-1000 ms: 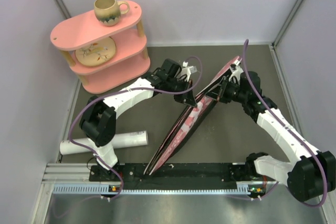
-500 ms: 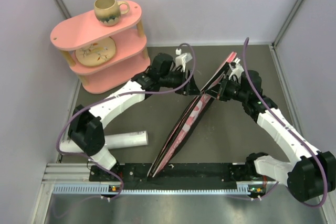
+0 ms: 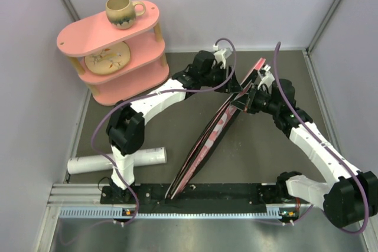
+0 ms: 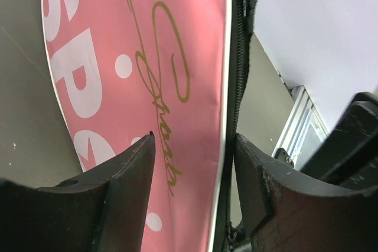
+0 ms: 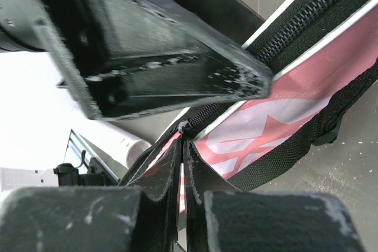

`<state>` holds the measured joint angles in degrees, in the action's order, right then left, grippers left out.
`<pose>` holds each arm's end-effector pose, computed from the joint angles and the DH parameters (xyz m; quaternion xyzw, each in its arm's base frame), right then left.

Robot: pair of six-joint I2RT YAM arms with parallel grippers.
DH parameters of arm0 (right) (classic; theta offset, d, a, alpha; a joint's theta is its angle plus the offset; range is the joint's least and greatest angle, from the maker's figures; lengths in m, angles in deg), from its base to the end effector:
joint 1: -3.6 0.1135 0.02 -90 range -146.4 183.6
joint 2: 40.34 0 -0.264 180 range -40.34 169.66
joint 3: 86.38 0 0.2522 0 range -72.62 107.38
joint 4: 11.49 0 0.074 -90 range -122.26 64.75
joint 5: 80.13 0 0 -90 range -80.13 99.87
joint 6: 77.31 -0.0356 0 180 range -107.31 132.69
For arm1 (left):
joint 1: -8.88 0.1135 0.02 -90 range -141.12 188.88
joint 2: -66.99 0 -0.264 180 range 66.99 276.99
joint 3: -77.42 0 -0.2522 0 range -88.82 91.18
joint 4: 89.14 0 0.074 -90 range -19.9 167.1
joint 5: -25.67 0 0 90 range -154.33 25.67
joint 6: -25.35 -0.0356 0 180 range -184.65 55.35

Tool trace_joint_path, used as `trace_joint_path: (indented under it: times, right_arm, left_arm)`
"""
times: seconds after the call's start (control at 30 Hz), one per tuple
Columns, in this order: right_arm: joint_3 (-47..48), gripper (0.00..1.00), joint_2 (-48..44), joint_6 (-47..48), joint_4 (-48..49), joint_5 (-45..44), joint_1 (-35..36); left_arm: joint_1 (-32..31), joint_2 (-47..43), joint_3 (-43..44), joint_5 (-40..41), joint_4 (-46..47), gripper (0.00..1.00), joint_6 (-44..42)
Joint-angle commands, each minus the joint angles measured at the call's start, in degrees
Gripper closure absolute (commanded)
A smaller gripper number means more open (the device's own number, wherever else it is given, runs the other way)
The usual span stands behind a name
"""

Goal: Pack up the badminton gear

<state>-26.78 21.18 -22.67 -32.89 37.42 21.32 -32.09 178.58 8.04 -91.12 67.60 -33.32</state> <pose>0.2266 0.0897 0.2953 -0.0049 0.8219 0.4165 0.3887 0.3412 -0.3175 0.3113 0.1940 0.8035 -0.4687 0.3117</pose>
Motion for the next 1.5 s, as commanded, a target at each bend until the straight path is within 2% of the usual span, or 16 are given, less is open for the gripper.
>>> trace_joint_path:
  times: [0.0, 0.07, 0.1, 0.2, 0.23, 0.3, 0.57, 0.8, 0.93, 1.17, 1.47]
  right_arm:
    - [1.09, 1.0, -1.75, 0.9, 3.51, 1.54, -0.05]
    - [1.09, 1.0, -1.66, 1.08, 3.42, 1.63, 0.04]
    - [1.26, 1.0, -1.66, 1.25, 3.51, 1.54, -0.05]
    - [1.44, 1.0, -1.31, 2.21, 2.98, 1.98, 0.04]
    - [1.35, 1.0, -1.31, 2.57, 3.07, 2.07, 0.21]
    - [1.62, 1.0, -1.4, 3.97, 2.46, 1.98, 1.0]
    - [2.5, 1.0, -0.26, 5.12, 2.19, -1.88, 9.78]
    - [-0.31, 1.0, -0.17, 4.07, 2.89, -6.98, 24.02]
    - [-2.51, 1.0, 0.27, 3.27, 7.18, -9.7, 36.03]
    - [-3.3, 1.0, 5.19, 3.88, 13.95, -13.04, 50.02]
    - [-2.34, 1.0, 13.1, 4.94, 15.99, -14.36, 60.14]
  left_arm:
    - [-0.86, 1.96, 3.77, 0.33, 2.2, 0.43, -1.1]
    - [-0.78, 2.75, 4.21, -0.55, 2.55, 0.48, -1.18]
    - [-0.78, 3.45, 4.48, -0.64, 2.64, 0.58, -1.53]
    - [-0.78, 4.42, 5.35, -0.55, 2.99, 0.8, -2.85]
    - [-0.69, 4.69, 6.31, -0.29, 2.99, 0.93, -3.46]
    - [-0.69, 5.65, 7.64, 0.07, 3.08, 1.0, -5.13]
    - [-0.08, 8.81, 13.18, 4.46, 4.57, 1.0, -8.65]
    - [1.07, 11.63, 18.01, 7.71, 4.75, 1.0, -11.46]
    - [1.42, 12.86, 19.85, 9.73, 4.4, 1.0, -13.31]
    - [2.39, 14.97, 23.55, 12.36, 4.05, 1.0, -15.59]
    - [2.65, 16.11, 25.92, 16.94, 2.73, 1.0, -20.87]
